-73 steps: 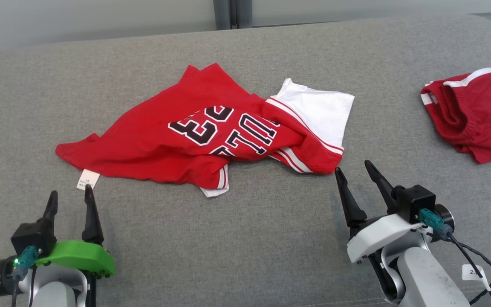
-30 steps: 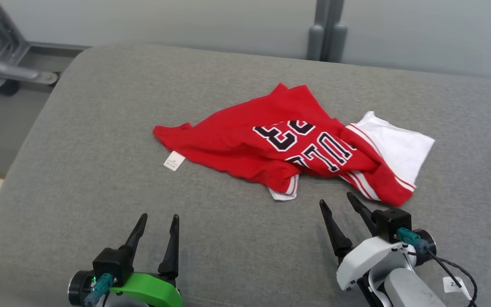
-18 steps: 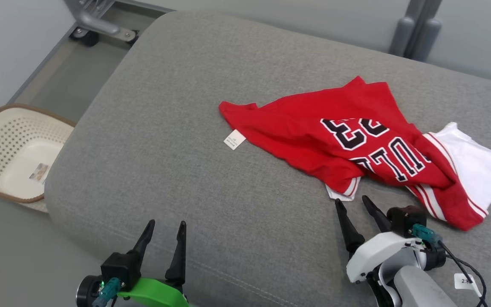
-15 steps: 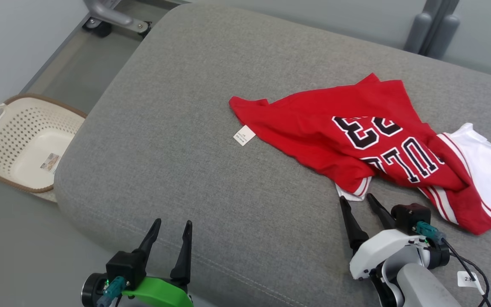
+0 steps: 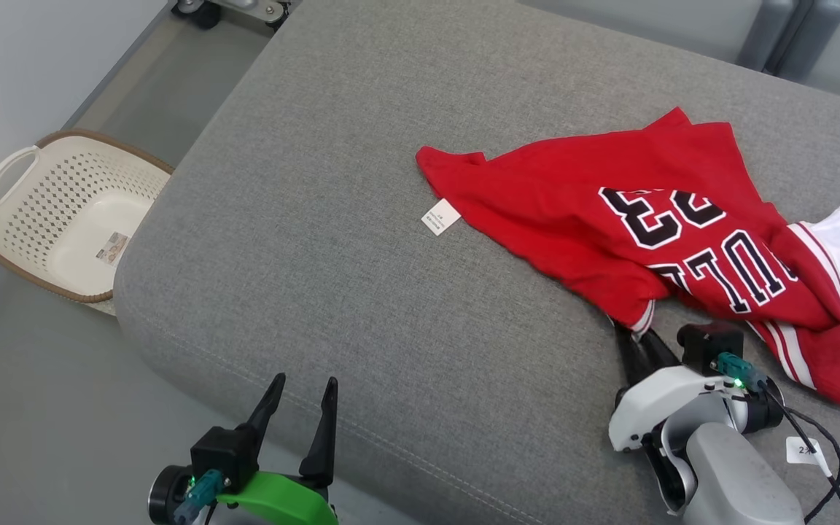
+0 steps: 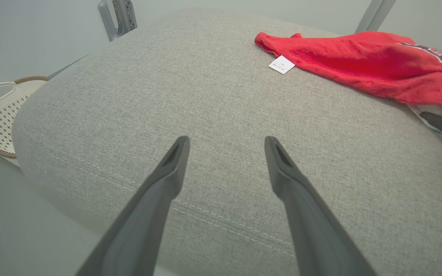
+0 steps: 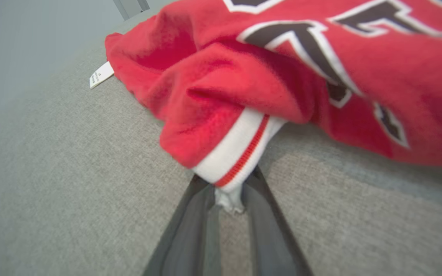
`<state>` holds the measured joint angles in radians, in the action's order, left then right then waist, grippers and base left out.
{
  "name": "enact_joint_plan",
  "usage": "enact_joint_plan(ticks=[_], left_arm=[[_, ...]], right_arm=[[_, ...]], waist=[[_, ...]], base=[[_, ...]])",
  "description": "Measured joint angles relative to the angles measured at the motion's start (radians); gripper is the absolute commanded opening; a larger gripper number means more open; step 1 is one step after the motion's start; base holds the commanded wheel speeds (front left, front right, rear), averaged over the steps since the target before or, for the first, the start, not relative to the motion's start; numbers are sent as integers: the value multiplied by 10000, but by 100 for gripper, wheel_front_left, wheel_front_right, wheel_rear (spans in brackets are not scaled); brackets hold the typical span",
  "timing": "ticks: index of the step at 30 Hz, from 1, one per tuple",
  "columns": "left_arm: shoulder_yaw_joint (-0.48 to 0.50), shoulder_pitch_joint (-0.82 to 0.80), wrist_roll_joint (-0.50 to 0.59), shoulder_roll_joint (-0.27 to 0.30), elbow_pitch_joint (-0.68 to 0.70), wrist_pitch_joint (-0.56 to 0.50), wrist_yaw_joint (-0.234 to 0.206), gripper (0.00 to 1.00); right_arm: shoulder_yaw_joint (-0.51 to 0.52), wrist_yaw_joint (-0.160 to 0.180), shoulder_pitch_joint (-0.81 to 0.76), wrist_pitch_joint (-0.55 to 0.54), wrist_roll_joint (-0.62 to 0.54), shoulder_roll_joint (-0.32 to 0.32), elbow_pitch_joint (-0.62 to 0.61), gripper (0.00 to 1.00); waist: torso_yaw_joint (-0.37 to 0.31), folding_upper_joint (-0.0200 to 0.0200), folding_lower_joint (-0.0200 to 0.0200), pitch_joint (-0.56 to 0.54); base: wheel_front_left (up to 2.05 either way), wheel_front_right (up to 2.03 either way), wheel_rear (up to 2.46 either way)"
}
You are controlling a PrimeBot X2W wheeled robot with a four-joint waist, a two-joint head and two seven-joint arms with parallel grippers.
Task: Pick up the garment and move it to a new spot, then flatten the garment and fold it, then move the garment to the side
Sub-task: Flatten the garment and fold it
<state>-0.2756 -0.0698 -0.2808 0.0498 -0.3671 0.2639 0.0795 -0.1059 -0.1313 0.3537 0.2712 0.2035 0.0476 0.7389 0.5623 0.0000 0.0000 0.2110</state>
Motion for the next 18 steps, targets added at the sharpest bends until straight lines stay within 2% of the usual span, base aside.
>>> enact_joint_plan(ticks=[9, 18], left_arm=[[188, 206, 23, -2, -84, 0, 132, 100], [192, 280, 27, -4, -19, 0, 261, 100]], right_arm=[[341, -8, -870, -54, -832, 44, -479, 0], [-63, -6, -1287, -73, -2228, 1271, -2086, 0]], waist=[[-582, 0, 0, -443], [-1927, 0, 0, -1086]], base=[[0, 0, 0], [0, 0, 0]])
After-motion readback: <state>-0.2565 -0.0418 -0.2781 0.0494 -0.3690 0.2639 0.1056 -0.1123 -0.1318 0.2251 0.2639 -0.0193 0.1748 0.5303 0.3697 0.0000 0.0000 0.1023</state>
